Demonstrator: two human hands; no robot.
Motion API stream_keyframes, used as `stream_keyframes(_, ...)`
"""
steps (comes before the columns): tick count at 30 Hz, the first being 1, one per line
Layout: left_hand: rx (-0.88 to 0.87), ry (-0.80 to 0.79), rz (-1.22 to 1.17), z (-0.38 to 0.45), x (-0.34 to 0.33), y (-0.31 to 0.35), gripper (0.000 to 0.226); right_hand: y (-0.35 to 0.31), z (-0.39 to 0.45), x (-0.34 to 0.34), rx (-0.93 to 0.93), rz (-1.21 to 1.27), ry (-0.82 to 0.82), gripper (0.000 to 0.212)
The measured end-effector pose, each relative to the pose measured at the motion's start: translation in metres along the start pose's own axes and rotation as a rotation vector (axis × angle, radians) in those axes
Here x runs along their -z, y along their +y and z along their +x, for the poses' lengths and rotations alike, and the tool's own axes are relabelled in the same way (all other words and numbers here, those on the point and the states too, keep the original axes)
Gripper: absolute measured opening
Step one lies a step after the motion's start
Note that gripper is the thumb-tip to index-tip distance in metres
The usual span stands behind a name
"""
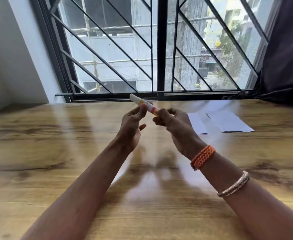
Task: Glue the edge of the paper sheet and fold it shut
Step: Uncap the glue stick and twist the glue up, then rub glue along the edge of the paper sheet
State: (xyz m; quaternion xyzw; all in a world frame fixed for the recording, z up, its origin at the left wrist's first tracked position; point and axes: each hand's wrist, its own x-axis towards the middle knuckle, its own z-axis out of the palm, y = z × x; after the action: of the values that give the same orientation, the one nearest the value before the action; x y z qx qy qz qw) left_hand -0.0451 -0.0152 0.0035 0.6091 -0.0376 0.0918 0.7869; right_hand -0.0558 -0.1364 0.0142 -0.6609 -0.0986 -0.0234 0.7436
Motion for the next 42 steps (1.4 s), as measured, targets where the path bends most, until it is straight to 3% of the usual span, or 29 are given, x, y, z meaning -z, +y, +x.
stream_keyframes(4,-0.009,0.007,0.016,-0.001,0.000,0.000,0.021,0.014,0.004,0.002,0.641,-0.667,0.205,0.020)
stream_keyframes(6,-0.020,0.001,0.009,-0.001,0.000,0.001,0.023,0.016,0.005,0.003,0.776,-0.793,0.224,0.019)
stream_keyframes(8,-0.040,-0.013,0.012,-0.001,-0.001,0.003,0.025,0.010,0.004,0.003,0.624,-0.631,0.144,0.017)
stream_keyframes(11,-0.068,-0.029,-0.016,-0.003,-0.003,0.006,0.022,-0.006,0.000,0.000,-0.011,0.076,-0.087,0.017)
stream_keyframes(13,-0.071,-0.043,-0.022,-0.004,-0.005,0.006,0.020,-0.006,0.003,0.004,-0.171,0.173,-0.116,0.018)
stream_keyframes(23,-0.089,0.023,0.018,-0.008,-0.002,0.007,0.012,0.000,-0.001,0.002,0.034,0.042,-0.027,0.022)
stream_keyframes(30,-0.119,-0.049,0.074,-0.013,-0.014,0.004,0.015,-0.001,0.006,0.007,-0.138,0.337,-0.268,0.018)
stream_keyframes(33,-0.113,-0.060,0.048,-0.016,-0.022,0.002,0.025,-0.002,0.008,0.012,-0.112,0.382,-0.196,0.017)
stream_keyframes(37,0.067,-0.186,0.041,-0.029,-0.046,-0.012,0.025,-0.016,0.021,0.033,-0.019,0.463,-0.050,0.036)
stream_keyframes(42,-0.245,-0.199,0.636,-0.019,-0.075,-0.035,0.035,-0.023,0.050,0.088,0.018,0.533,0.223,0.034)
